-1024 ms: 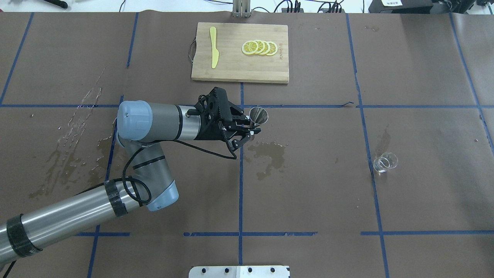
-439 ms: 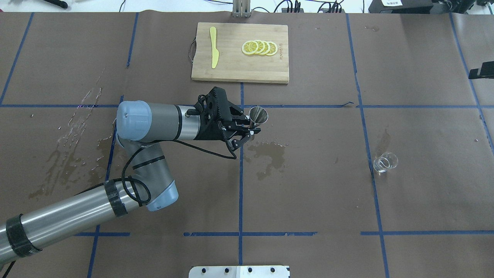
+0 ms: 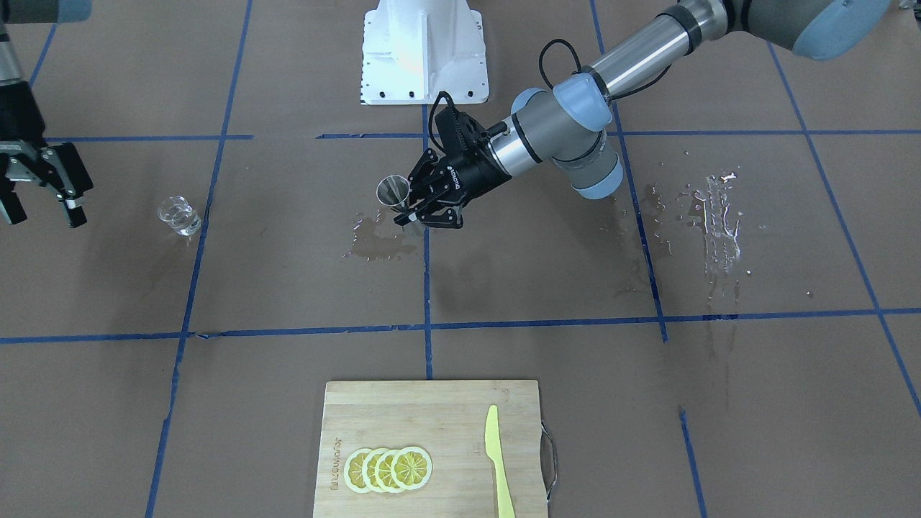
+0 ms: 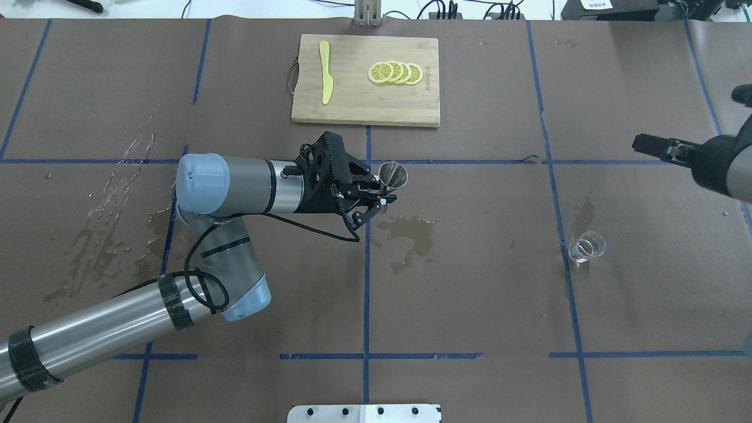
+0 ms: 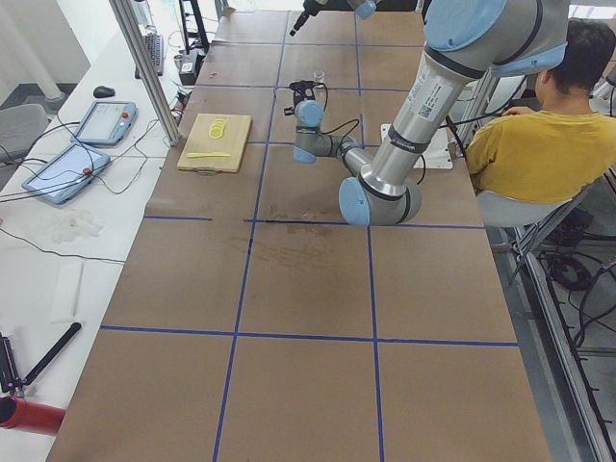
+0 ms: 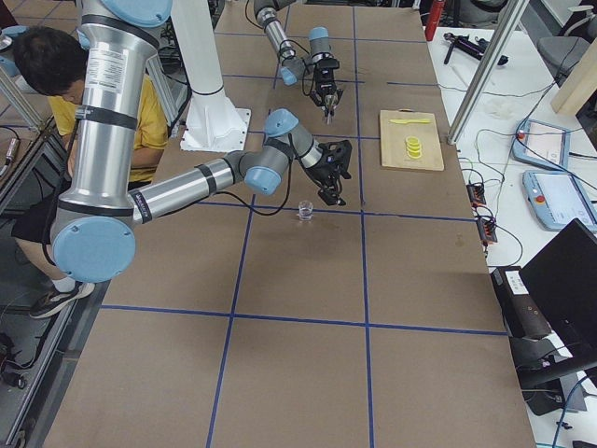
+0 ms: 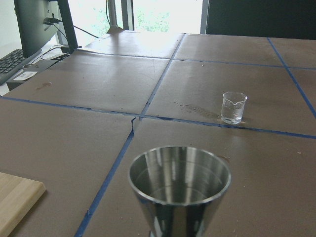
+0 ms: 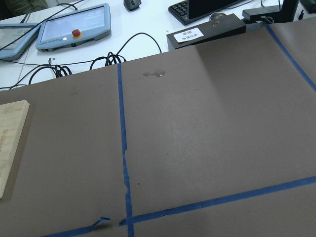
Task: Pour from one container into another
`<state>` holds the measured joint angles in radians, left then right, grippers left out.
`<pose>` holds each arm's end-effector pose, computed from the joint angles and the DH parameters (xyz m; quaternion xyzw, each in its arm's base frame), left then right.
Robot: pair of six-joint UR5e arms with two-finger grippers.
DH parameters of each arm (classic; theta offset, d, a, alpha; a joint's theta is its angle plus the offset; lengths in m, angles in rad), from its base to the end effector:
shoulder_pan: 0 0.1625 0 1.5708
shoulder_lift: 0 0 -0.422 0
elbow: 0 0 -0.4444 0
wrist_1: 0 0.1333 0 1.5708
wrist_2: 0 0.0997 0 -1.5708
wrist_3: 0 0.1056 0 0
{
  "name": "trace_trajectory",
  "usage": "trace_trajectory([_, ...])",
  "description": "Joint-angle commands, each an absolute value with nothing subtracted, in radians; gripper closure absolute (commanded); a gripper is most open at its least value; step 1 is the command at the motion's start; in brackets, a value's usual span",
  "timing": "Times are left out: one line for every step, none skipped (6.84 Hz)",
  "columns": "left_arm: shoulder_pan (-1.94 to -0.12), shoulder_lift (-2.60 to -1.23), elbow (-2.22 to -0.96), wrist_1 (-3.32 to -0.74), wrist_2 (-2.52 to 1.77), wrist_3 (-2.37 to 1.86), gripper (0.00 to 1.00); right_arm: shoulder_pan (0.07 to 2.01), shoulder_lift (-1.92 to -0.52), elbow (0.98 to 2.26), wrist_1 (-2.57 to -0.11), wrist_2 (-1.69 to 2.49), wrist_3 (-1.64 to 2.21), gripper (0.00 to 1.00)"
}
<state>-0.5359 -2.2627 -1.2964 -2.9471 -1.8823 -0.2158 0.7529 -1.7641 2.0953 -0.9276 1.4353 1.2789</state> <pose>0.5946 -0.4705 0.1878 0.5692 0.5304 0.3567 0.5172 -0.2506 -0.4371 0.4084 0.2849 -0.3749 0.2323 0.8511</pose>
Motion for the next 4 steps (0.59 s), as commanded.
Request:
trace_trajectory([-0.537, -2.261, -1.298, -2.948, -1.882, -0.216, 1.00, 0.446, -1.816, 2.097, -0.923, 1.008, 1.426, 0.00])
trace_trajectory([-0.537, -2.261, -1.299, -2.948, -1.881, -0.216, 1.00, 0.339, -1.831, 2.094, -0.923, 0.848, 1.480, 0.00])
trace_trajectory([-0.537, -2.261, -1.299, -2.948, -1.881, -0.216, 1.00, 0.266, -1.832, 2.060, -0.925, 0.725, 1.536, 0.00])
trace_trajectory([-0.537, -2.261, -1.299, -2.948, -1.881, -0.216, 1.00, 0.203, -1.827, 2.025, -0.923, 0.622, 1.540, 0.00])
